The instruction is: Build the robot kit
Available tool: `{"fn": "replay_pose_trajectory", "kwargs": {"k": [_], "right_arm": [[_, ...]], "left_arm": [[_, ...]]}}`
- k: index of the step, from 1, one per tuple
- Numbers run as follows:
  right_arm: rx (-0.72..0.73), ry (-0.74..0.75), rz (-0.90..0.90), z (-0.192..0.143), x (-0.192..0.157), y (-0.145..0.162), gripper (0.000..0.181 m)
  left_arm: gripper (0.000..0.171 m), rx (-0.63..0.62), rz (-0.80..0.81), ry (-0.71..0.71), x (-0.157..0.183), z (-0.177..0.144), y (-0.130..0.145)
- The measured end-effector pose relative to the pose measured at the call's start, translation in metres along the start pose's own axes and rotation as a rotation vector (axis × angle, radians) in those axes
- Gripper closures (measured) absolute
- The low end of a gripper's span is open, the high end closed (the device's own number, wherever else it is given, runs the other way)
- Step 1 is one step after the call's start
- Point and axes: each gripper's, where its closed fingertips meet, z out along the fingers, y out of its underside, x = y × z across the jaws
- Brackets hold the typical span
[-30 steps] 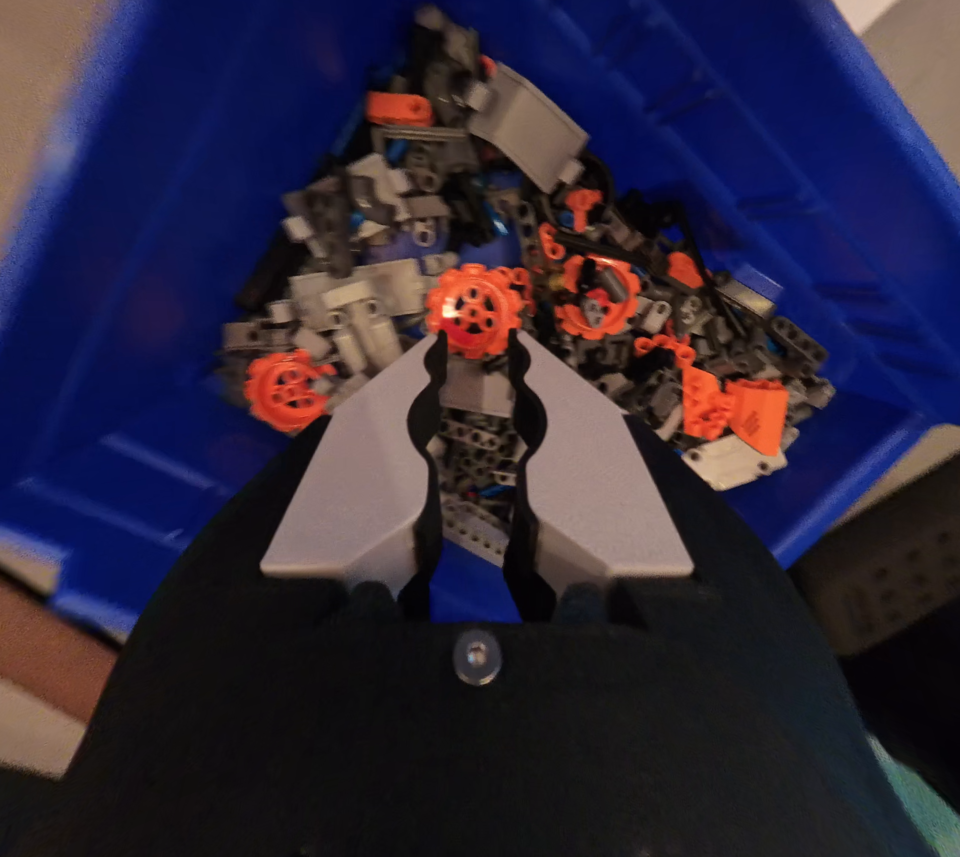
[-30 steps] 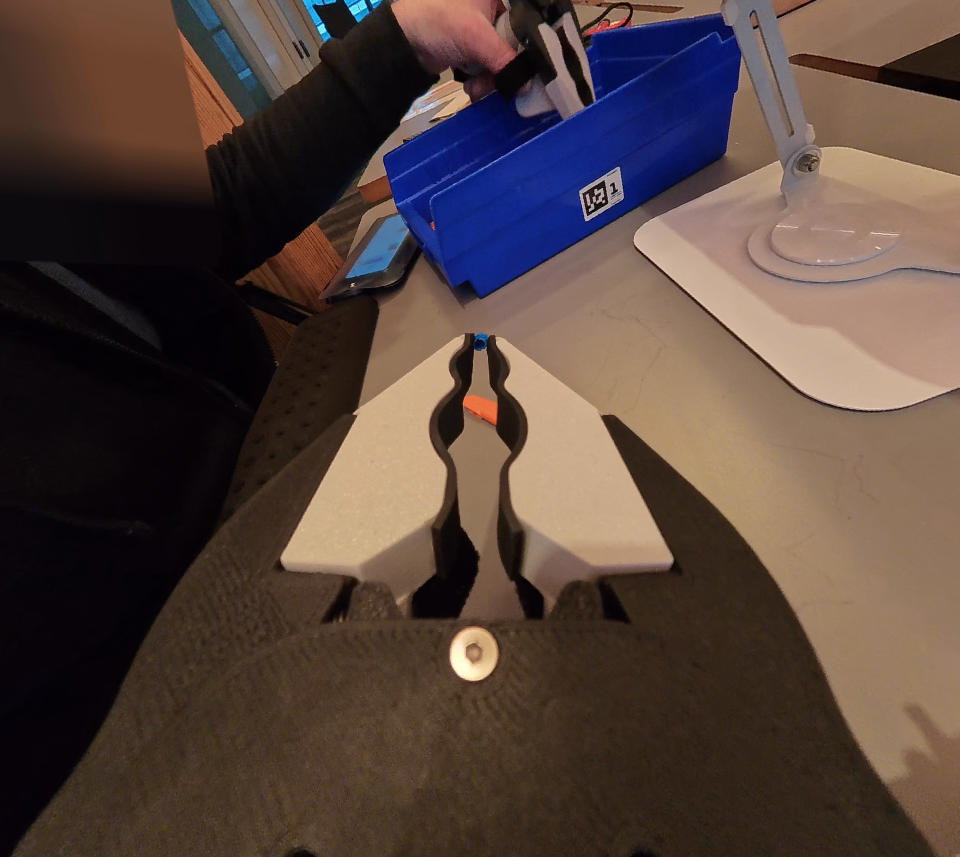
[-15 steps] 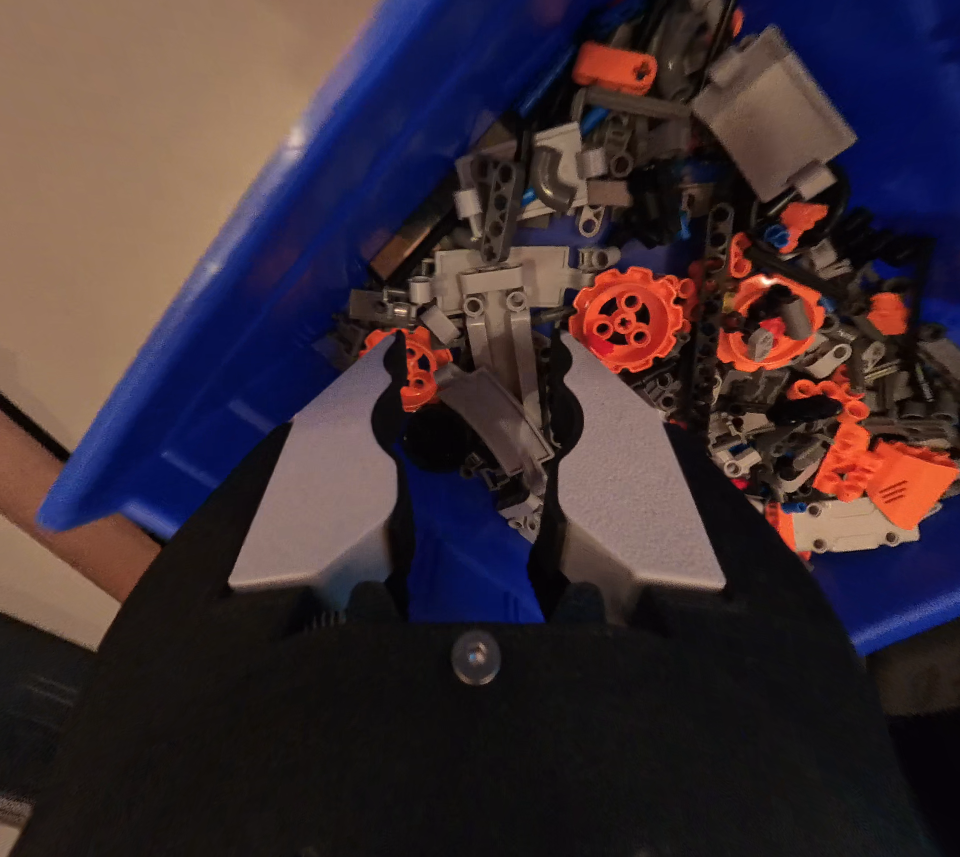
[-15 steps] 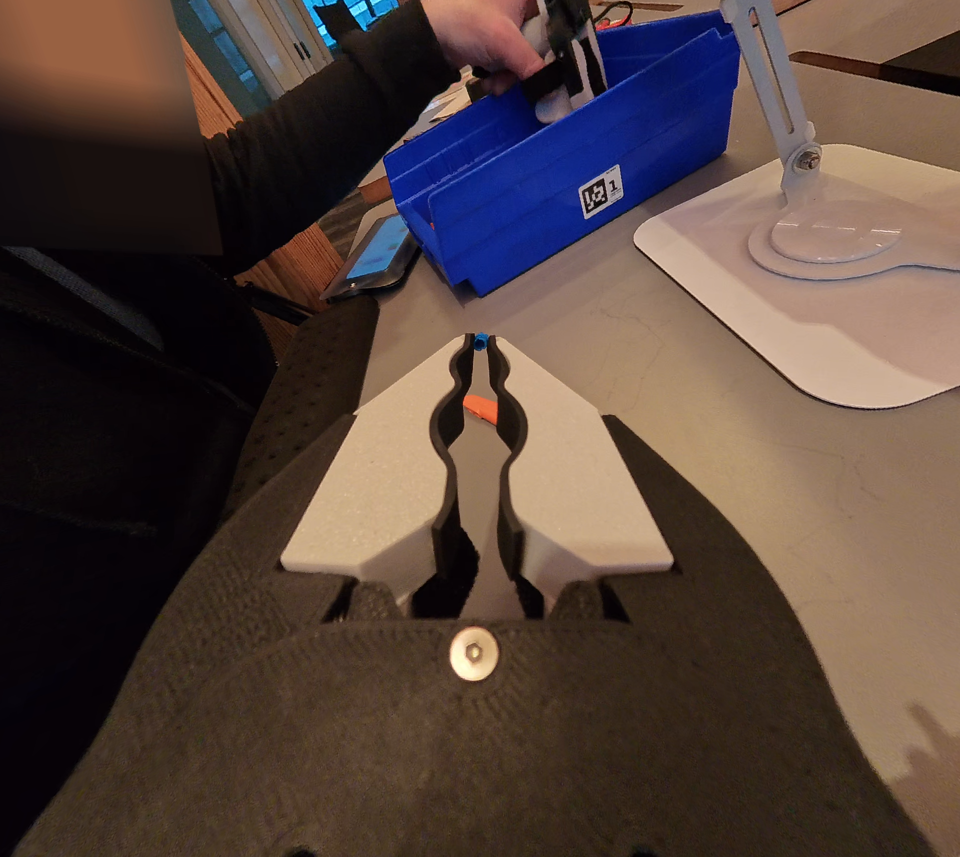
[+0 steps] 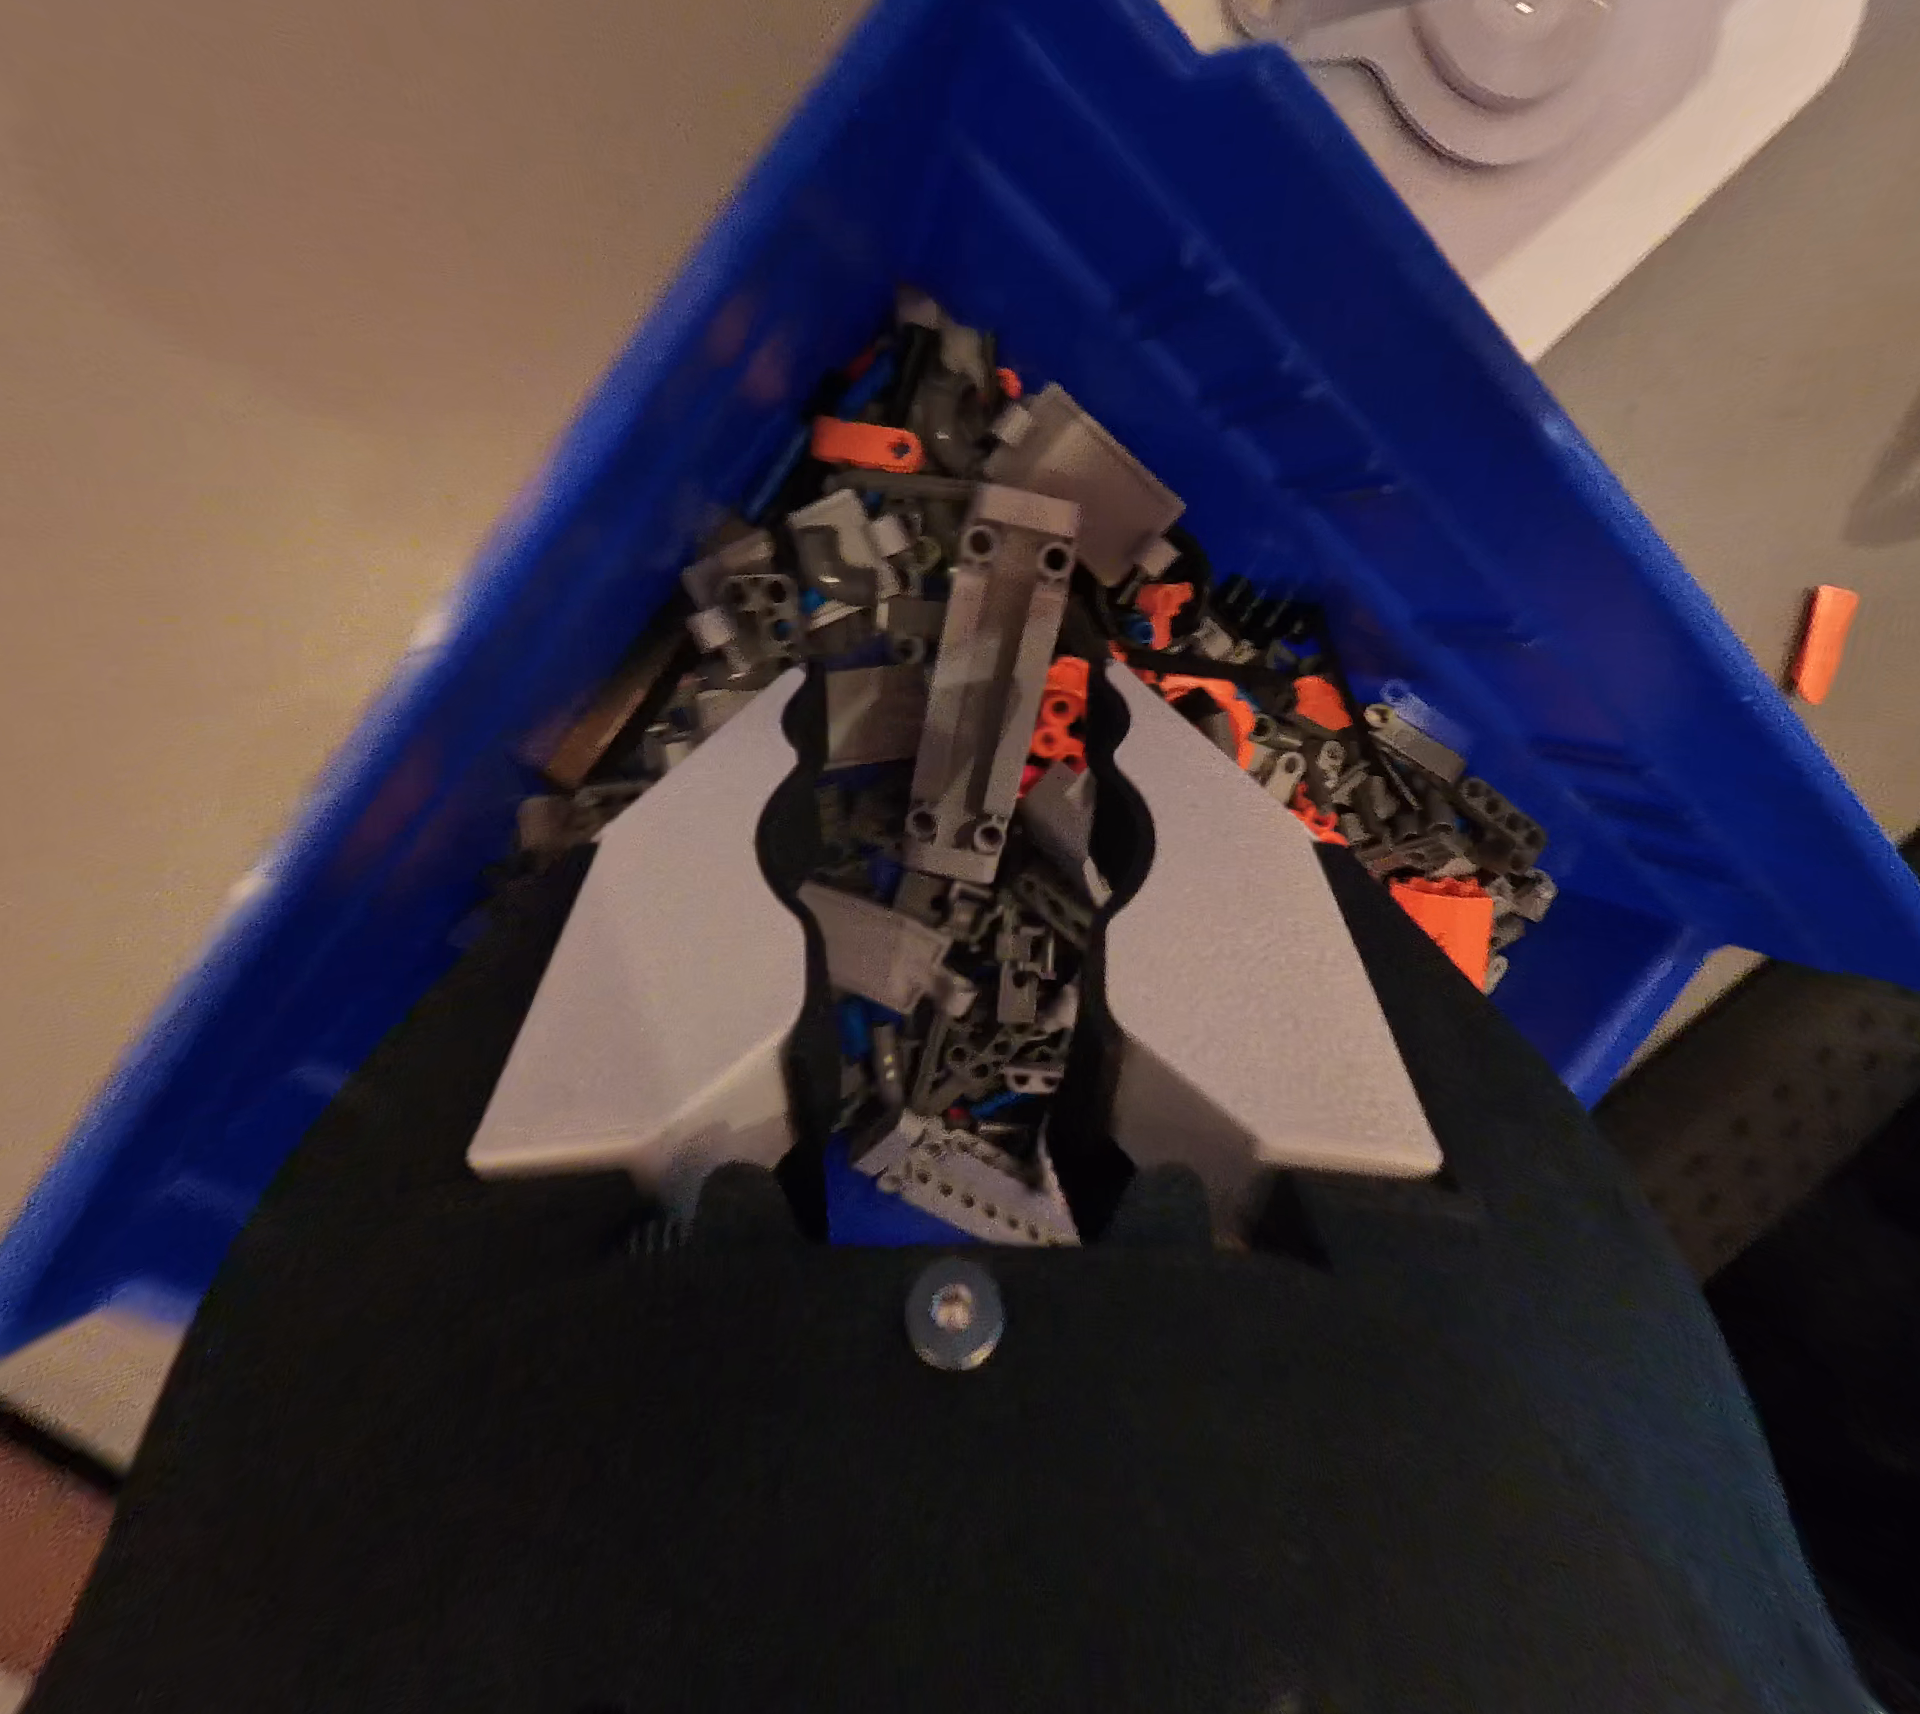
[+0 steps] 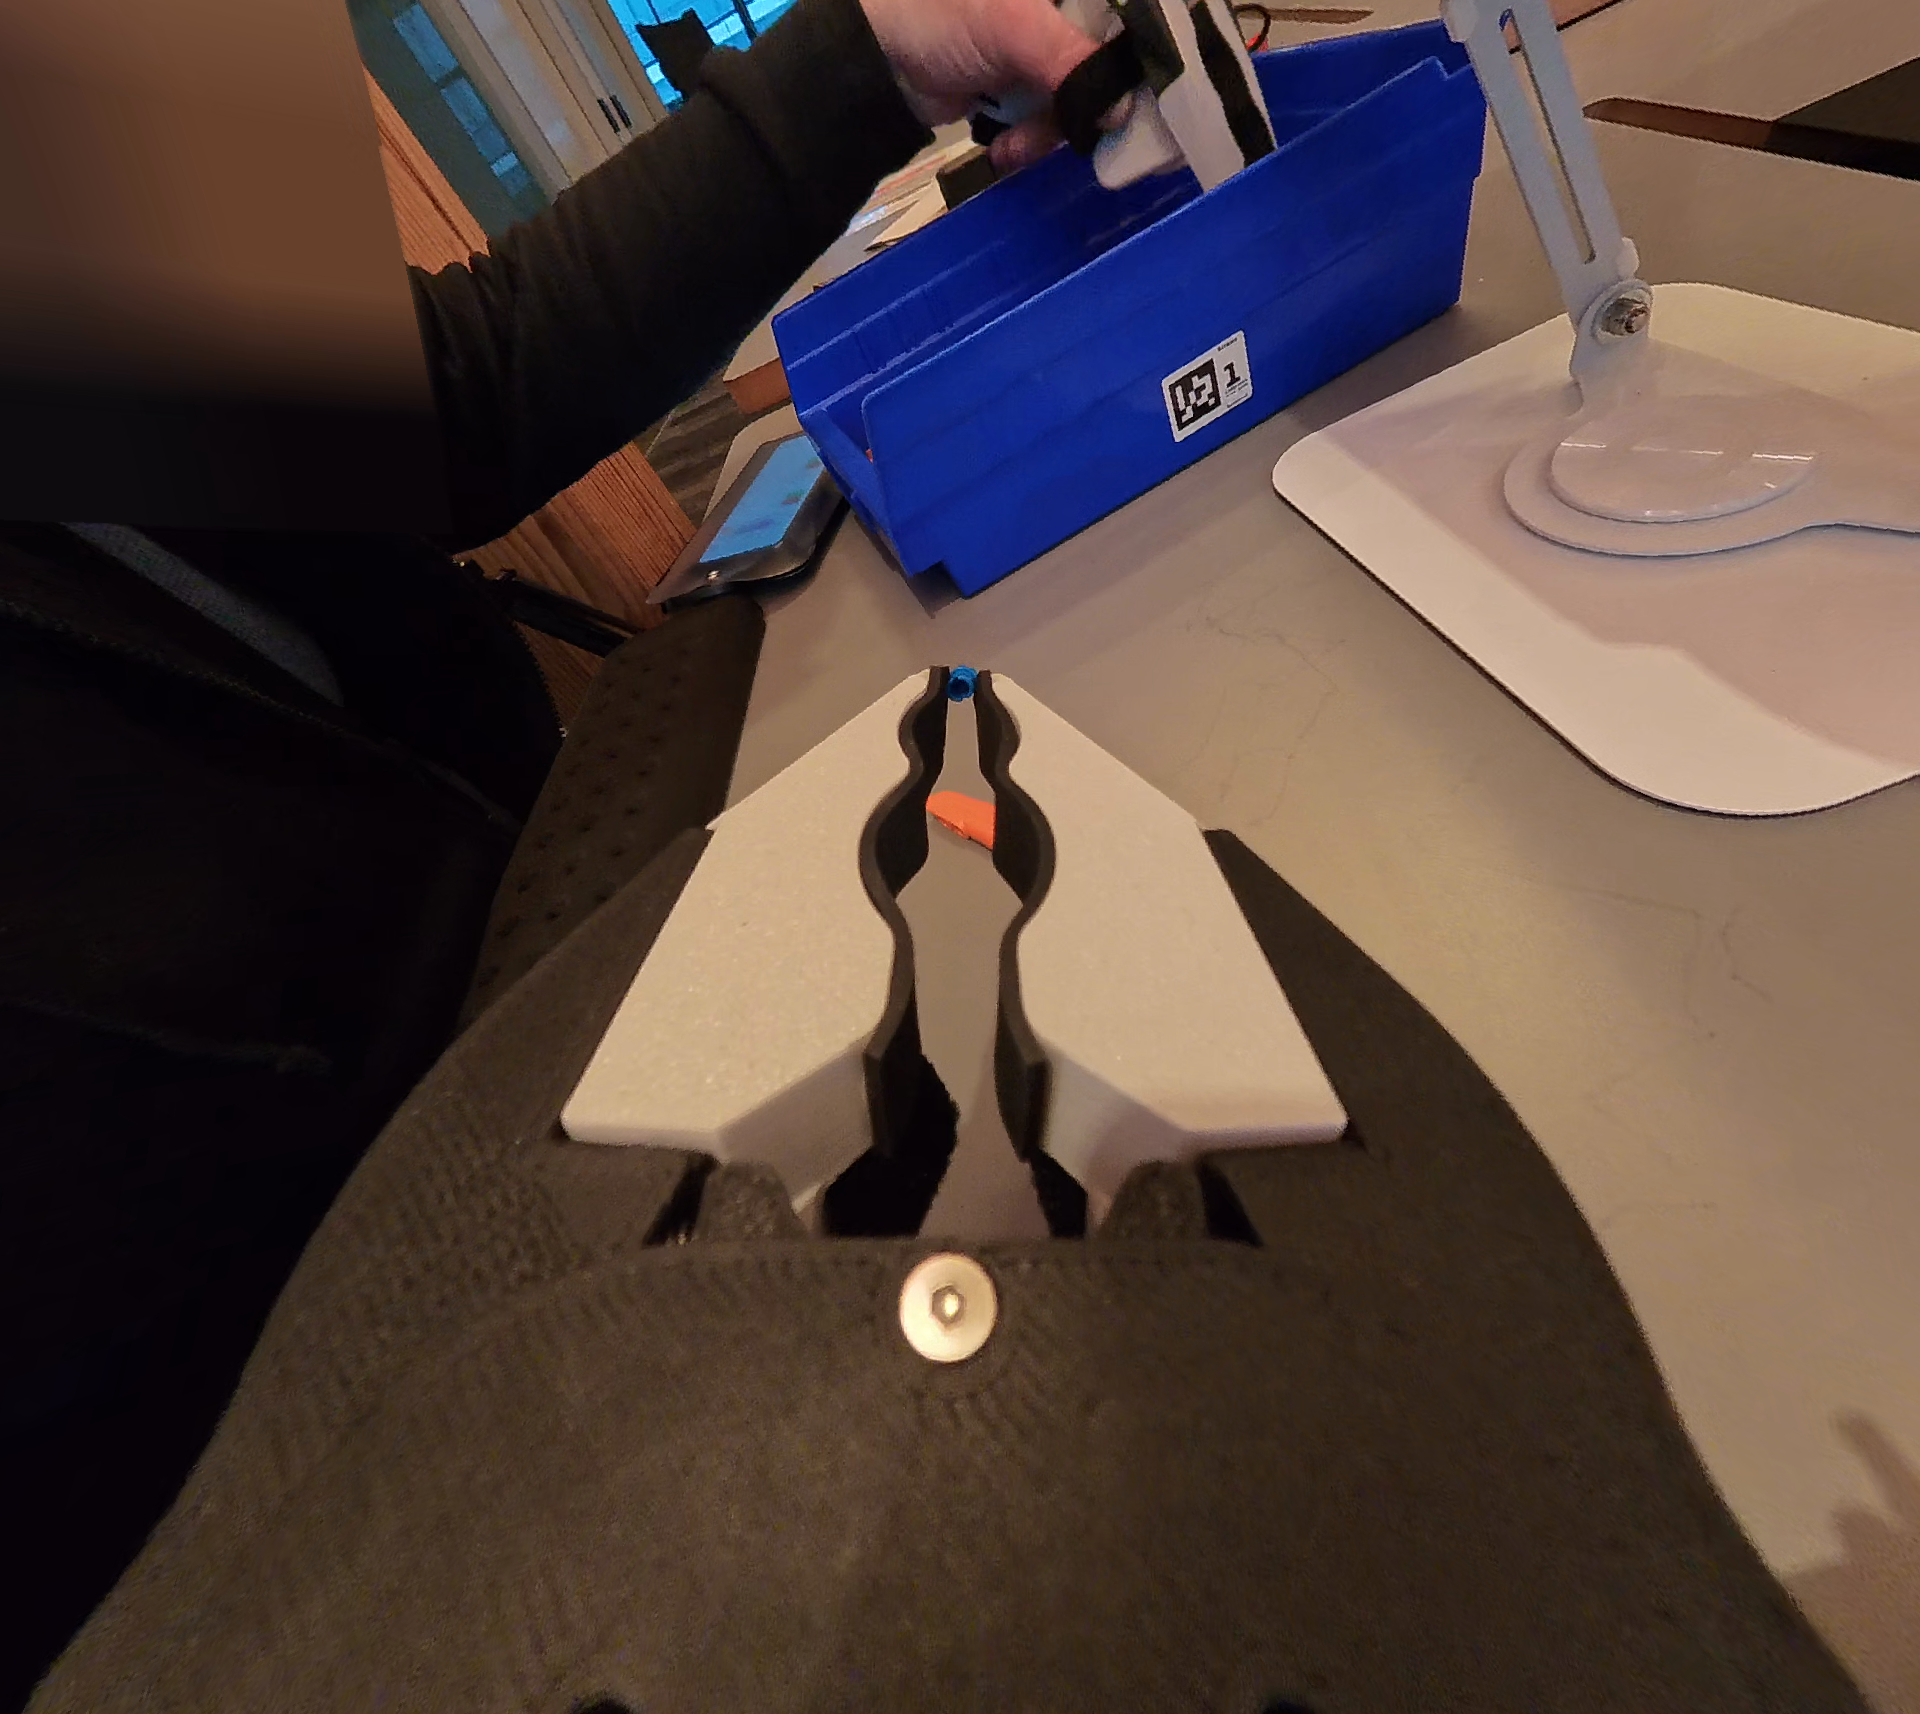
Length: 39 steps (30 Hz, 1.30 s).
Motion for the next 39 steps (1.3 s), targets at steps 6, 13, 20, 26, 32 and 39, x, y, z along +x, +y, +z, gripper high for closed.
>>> {"fn": "replay_pose_trajectory", "kwargs": {"k": [6, 13, 20, 26, 32, 39], "right_arm": [[0.002, -0.001, 0.004, 0.000, 0.000, 0.000, 0.178], [0.003, -0.002, 0.004, 0.000, 0.000, 0.000, 0.178], [0.006, -0.002, -0.002, -0.001, -0.001, -0.002, 0.178], [0.003, -0.001, 0.000, -0.001, 0.000, -0.001, 0.178], [0.004, 0.001, 0.002, -0.001, 0.001, -0.001, 0.178], [0.003, 0.001, 0.007, -0.001, 0.002, 0.000, 0.178]], "left_arm": [[0.121, -0.071, -0.006, -0.105, -0.020, -0.027, 0.021], [0.114, -0.298, 0.223, -0.041, 0.030, -0.011, 0.072], [0.117, -0.394, 0.292, -0.158, 0.029, 0.018, 0.091], [0.159, -0.379, 0.296, -0.229, 0.010, 0.018, 0.081], [0.148, -0.288, 0.279, -0.392, -0.024, 0.007, 0.058], [0.119, -0.206, 0.347, -0.054, 0.061, -0.006, 0.062]]}}
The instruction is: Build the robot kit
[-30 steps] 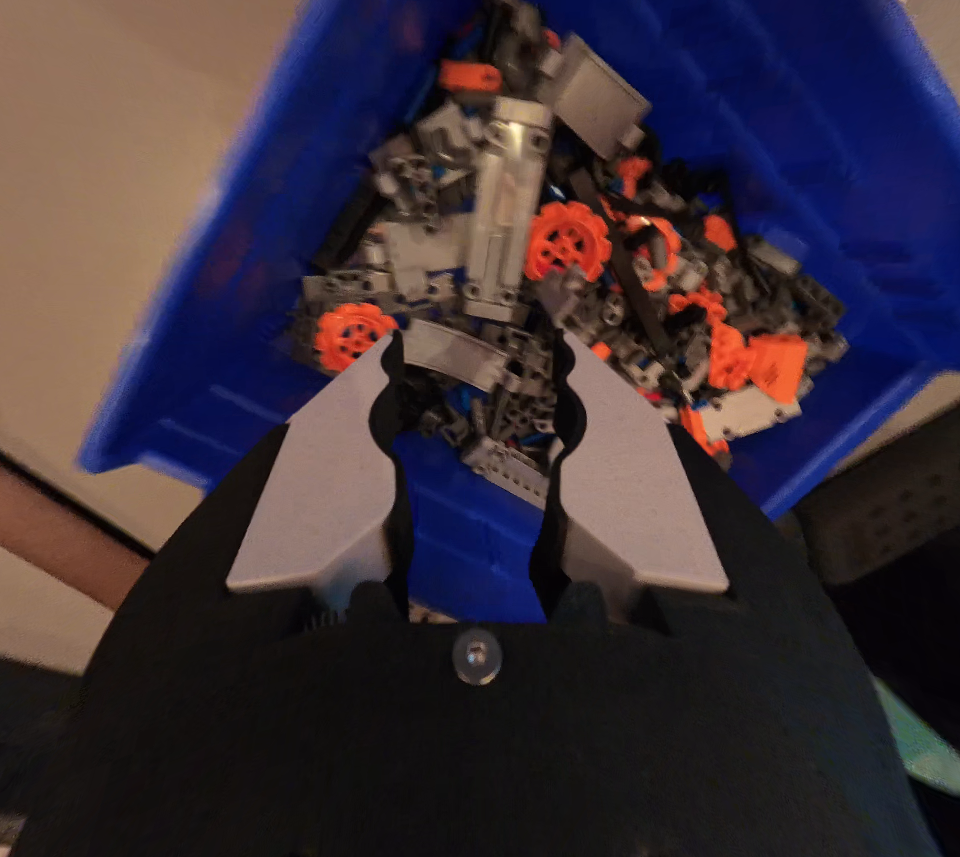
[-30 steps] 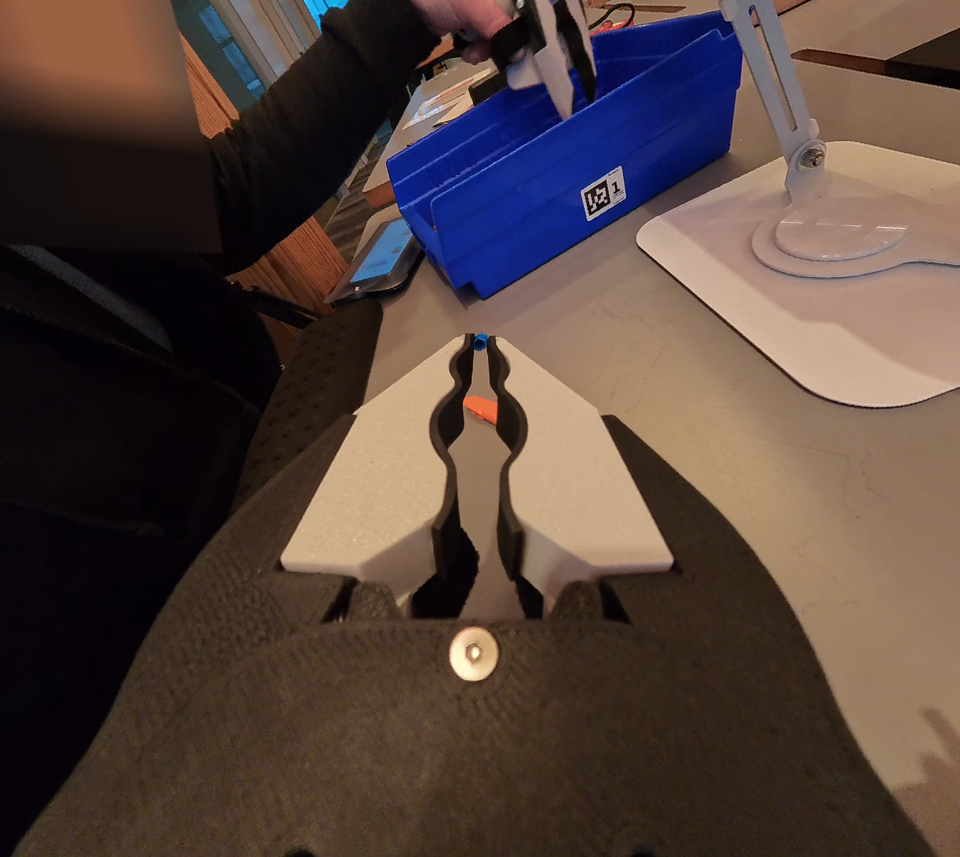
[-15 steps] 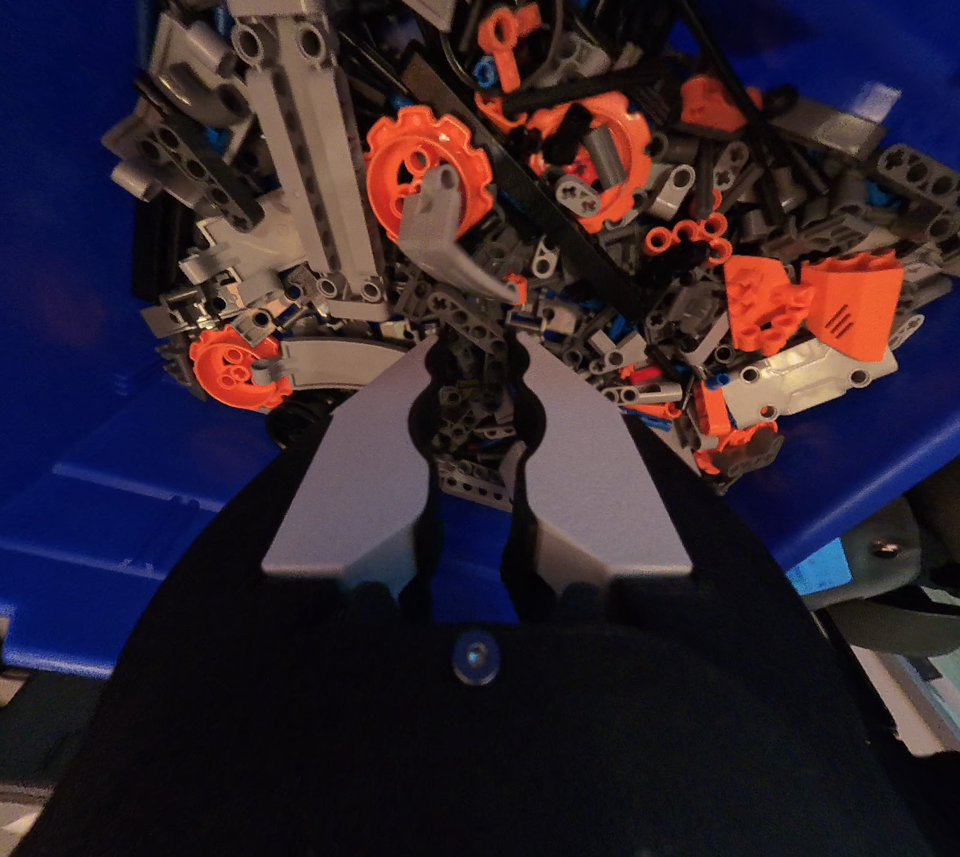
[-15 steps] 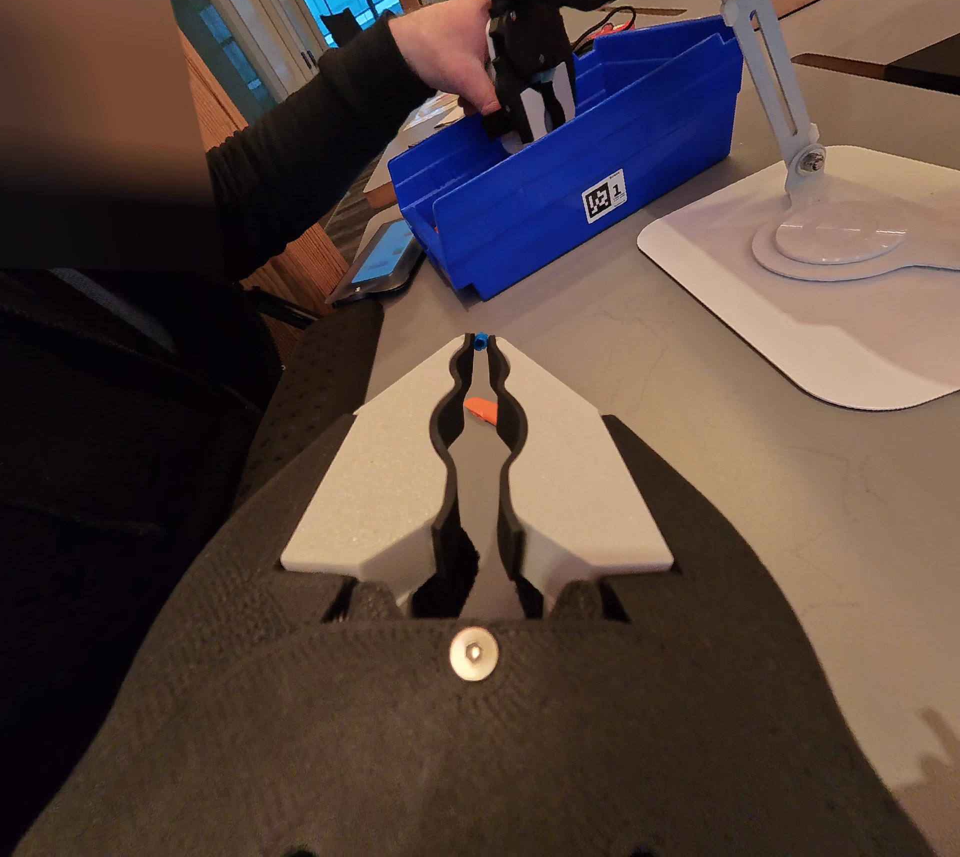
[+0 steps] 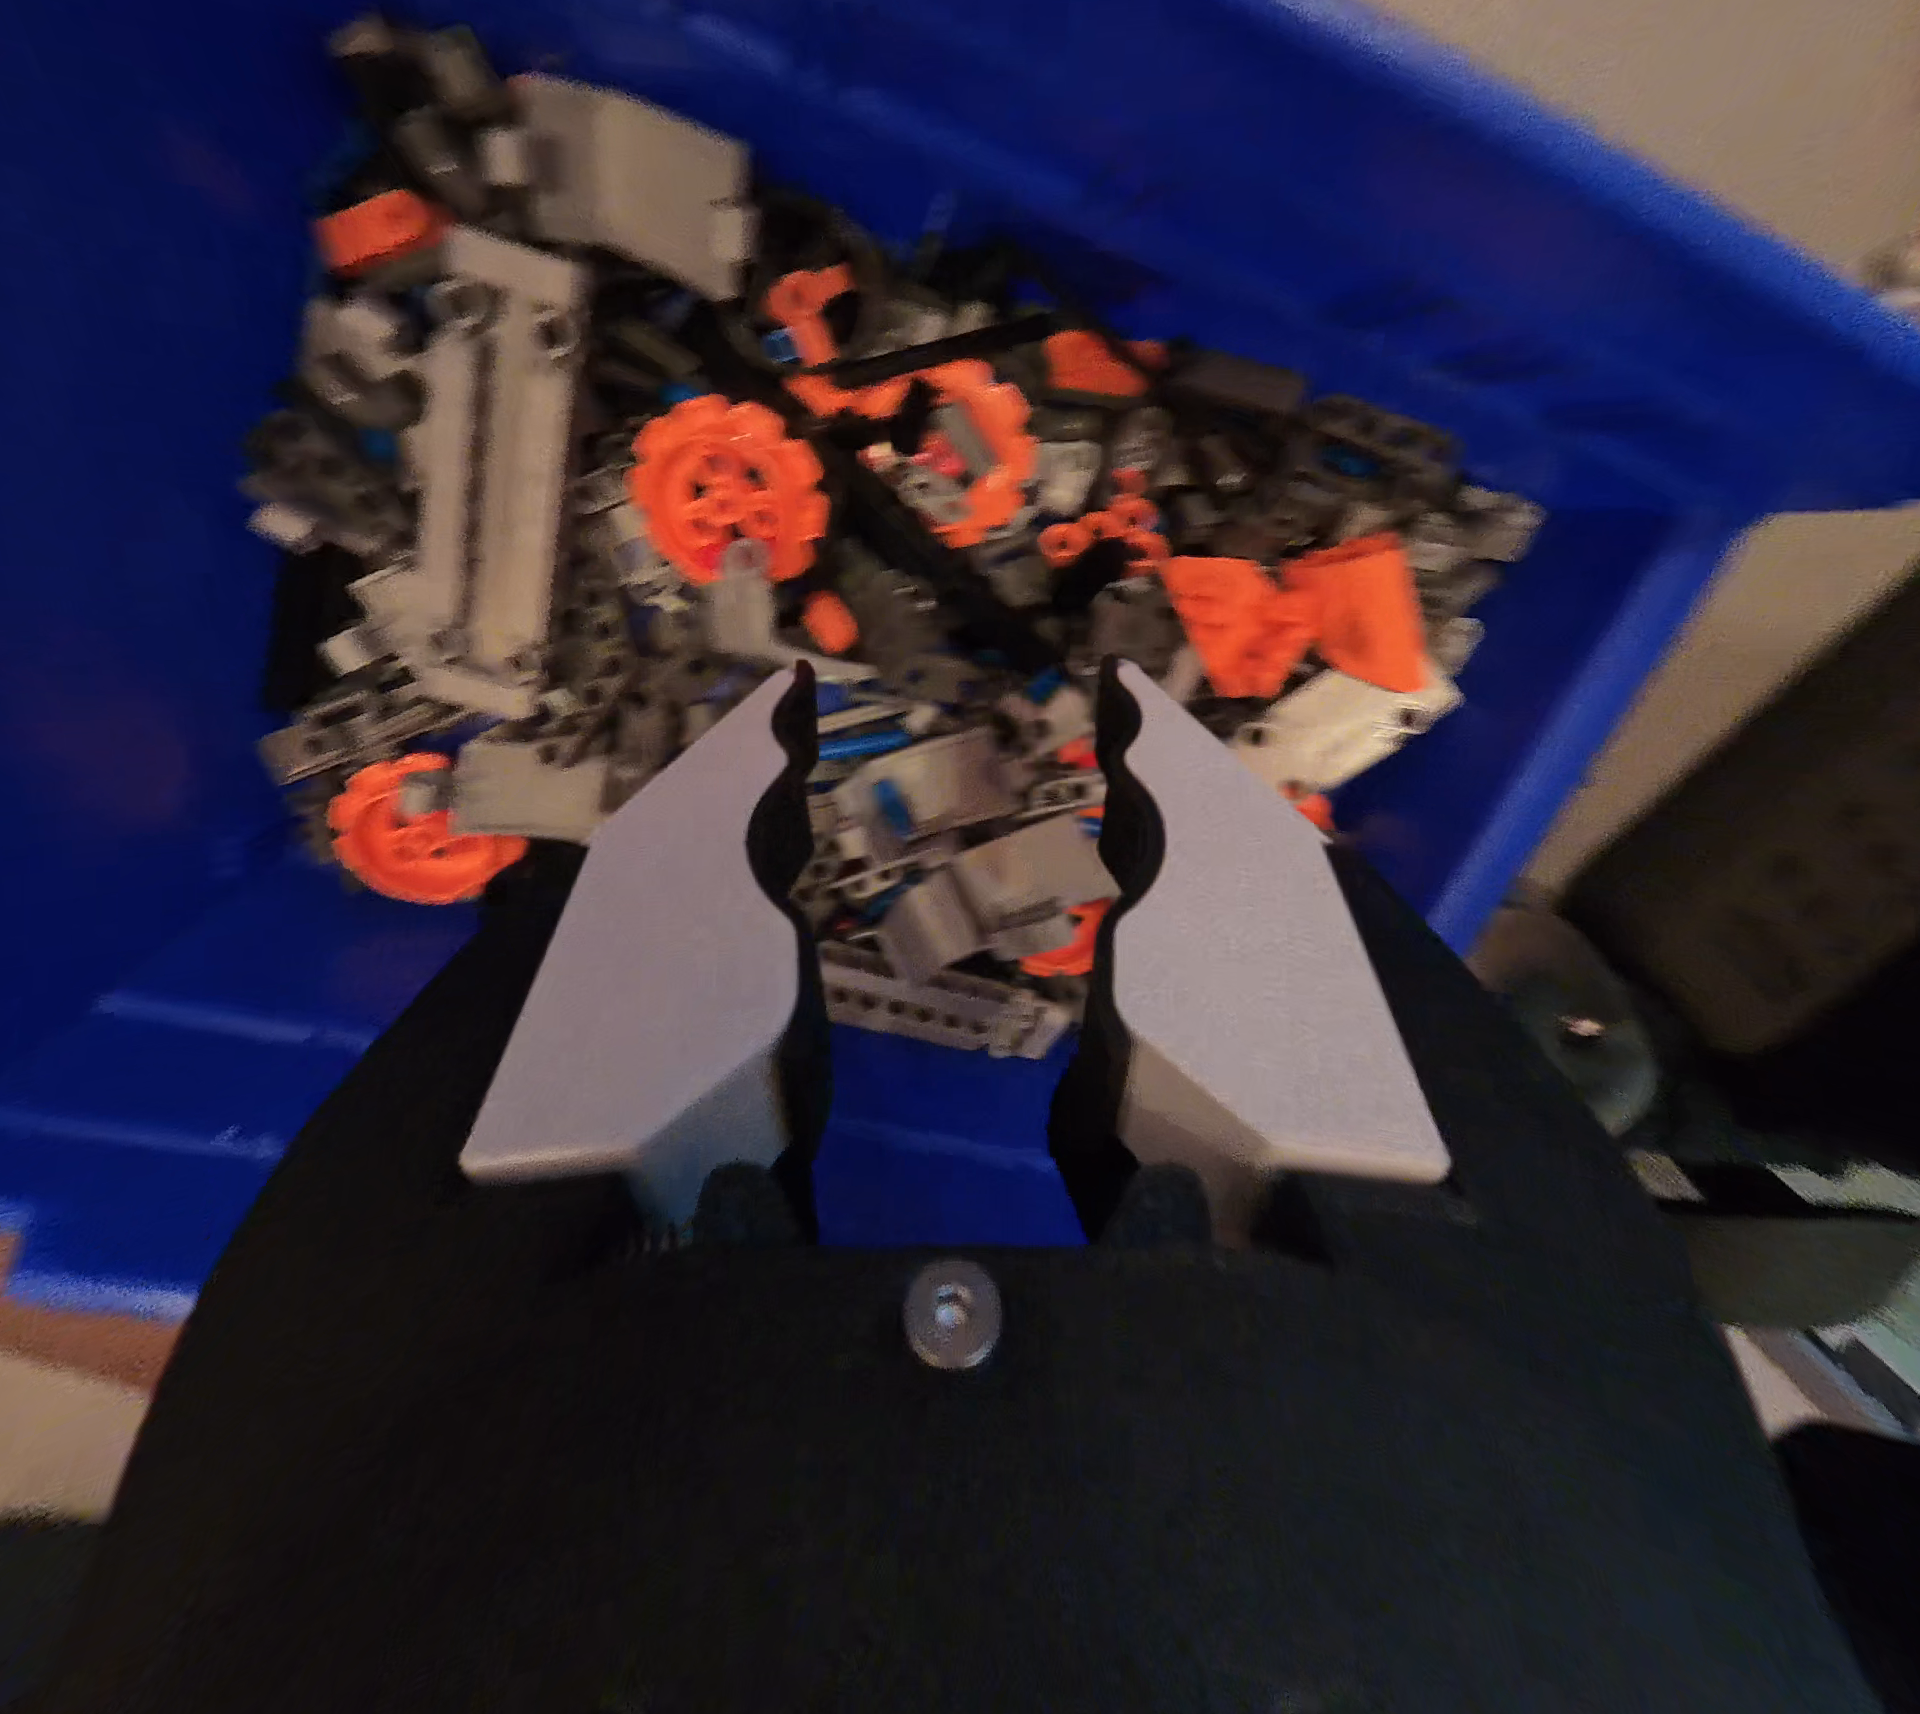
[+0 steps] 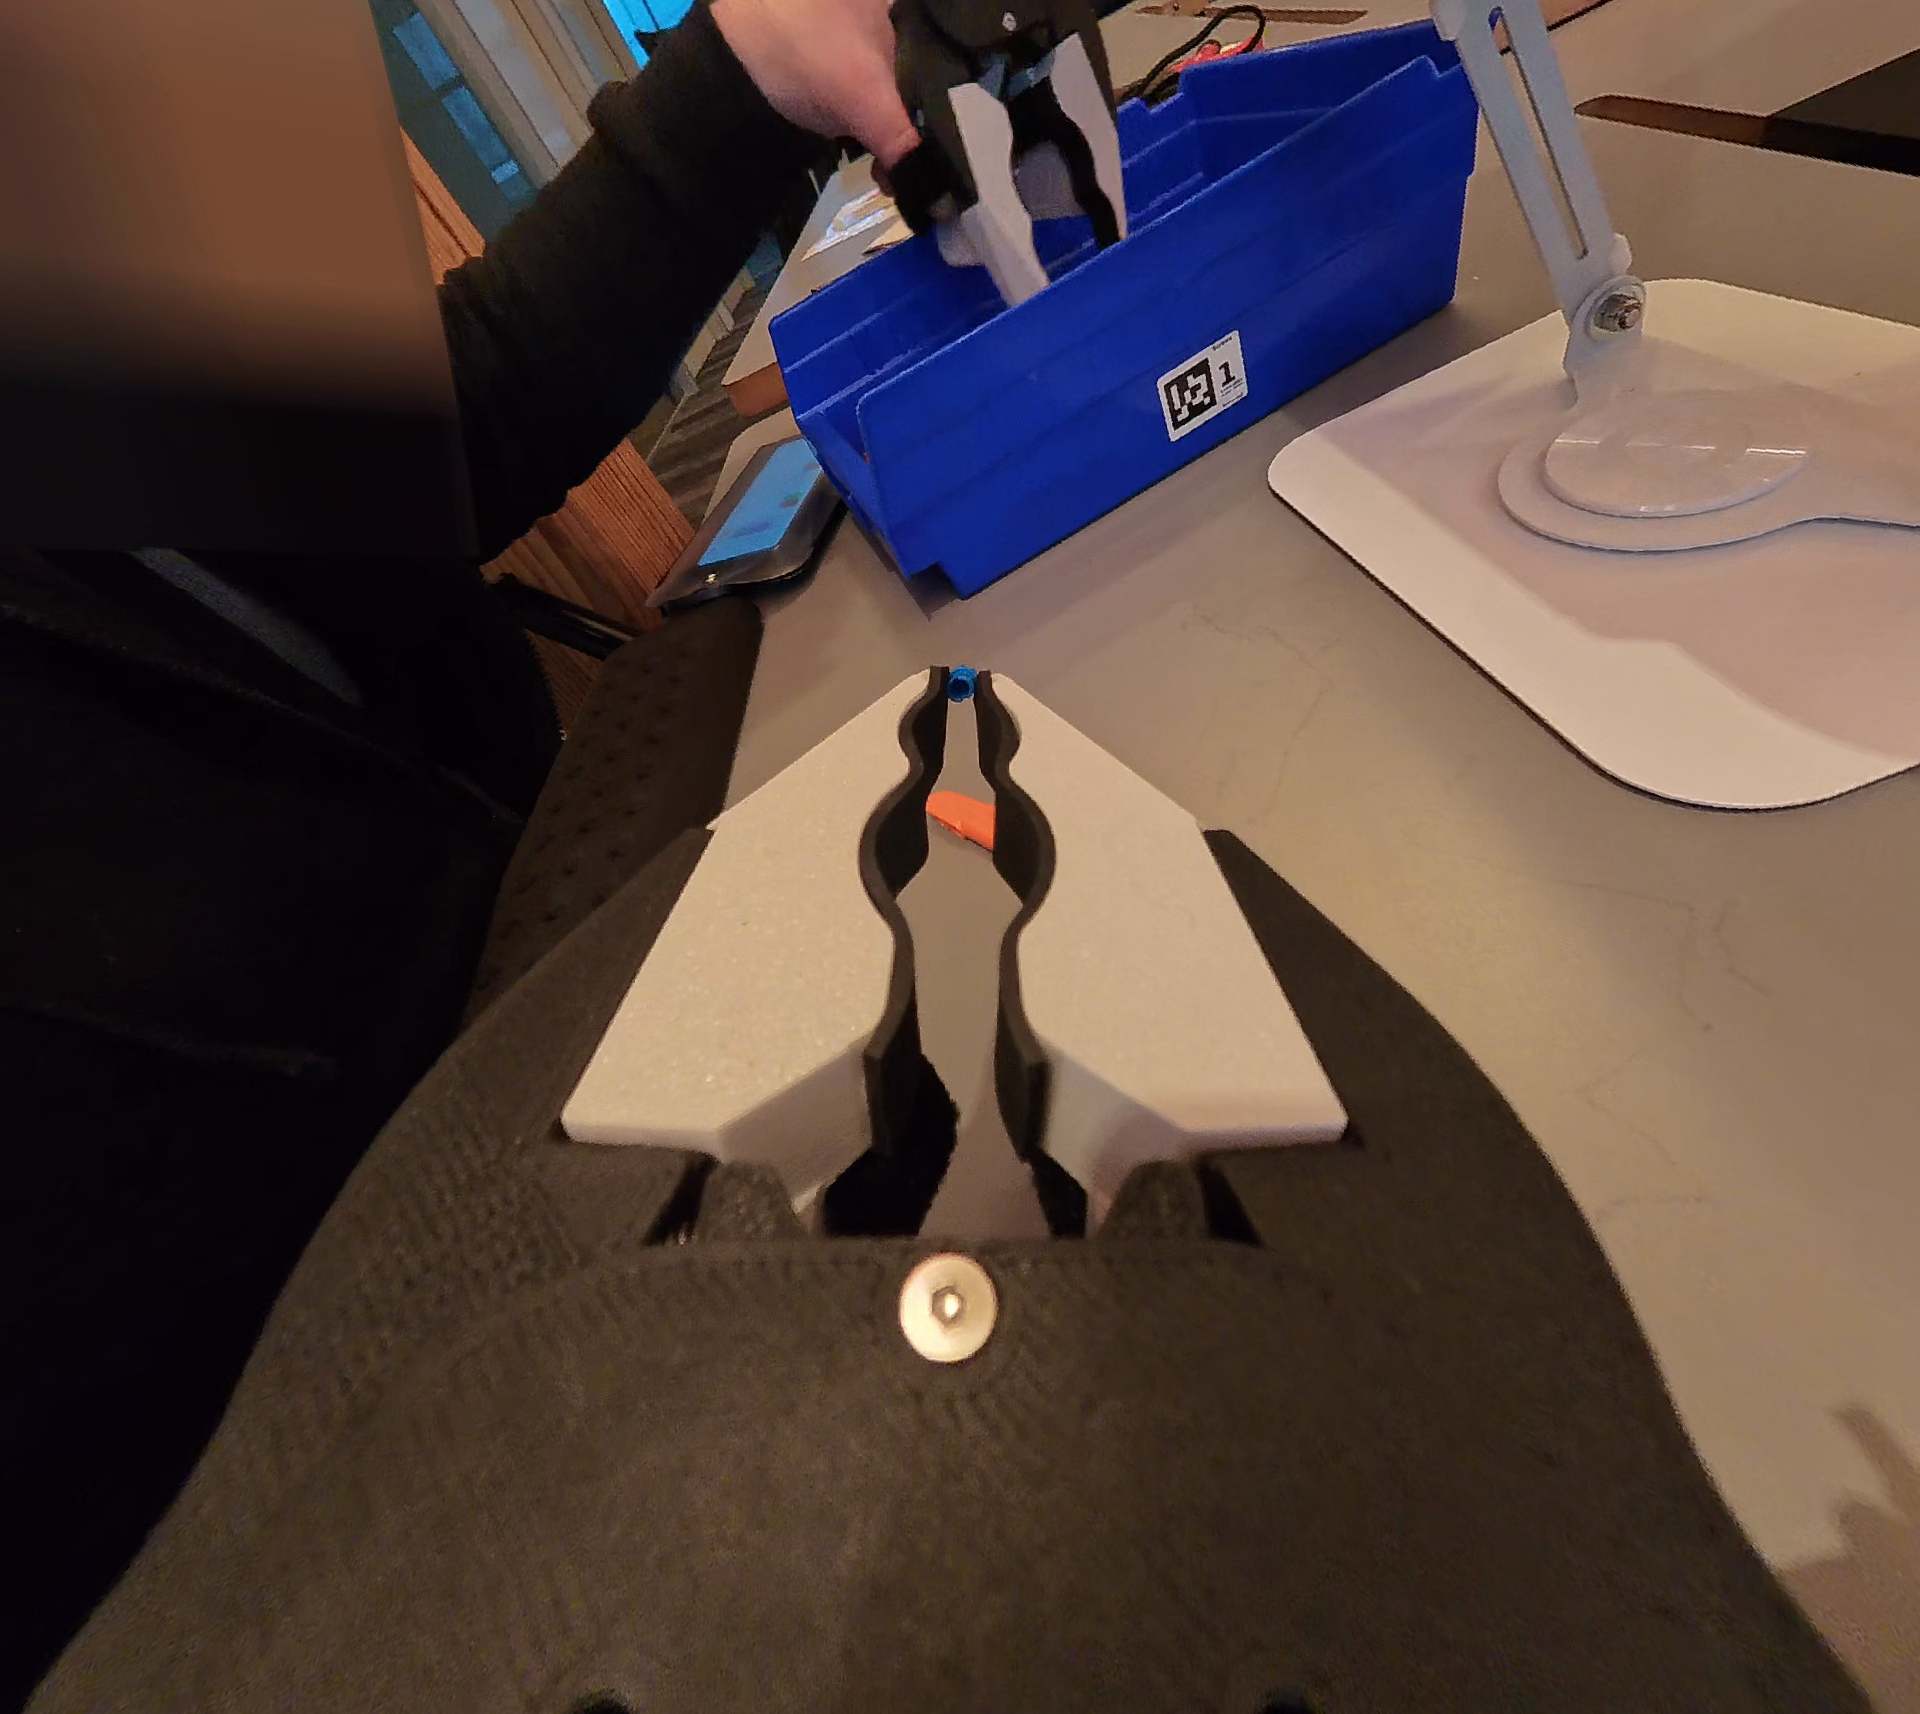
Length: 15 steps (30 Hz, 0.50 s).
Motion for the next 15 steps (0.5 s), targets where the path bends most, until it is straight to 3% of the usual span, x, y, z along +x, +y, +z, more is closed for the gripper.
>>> {"fn": "replay_pose_trajectory", "kwargs": {"k": [3, 8, 11, 15], "right_arm": [[0.002, -0.001, -0.001, 0.000, -0.001, -0.001, 0.178], [0.005, -0.004, -0.007, -0.001, -0.003, -0.002, 0.178], [0.006, -0.003, -0.006, -0.001, -0.002, -0.002, 0.178], [0.004, -0.003, -0.005, -0.001, -0.002, -0.002, 0.178]], "left_arm": [[0.120, -0.020, 0.032, 0.052, 0.023, 0.008, -0.001], [0.118, -0.092, 0.007, 0.022, 0.028, 0.038, 0.005], [0.141, -0.115, 0.002, -0.044, 0.018, 0.044, 0.007], [0.148, -0.092, -0.021, -0.028, 0.013, 0.040, 0.006]]}}
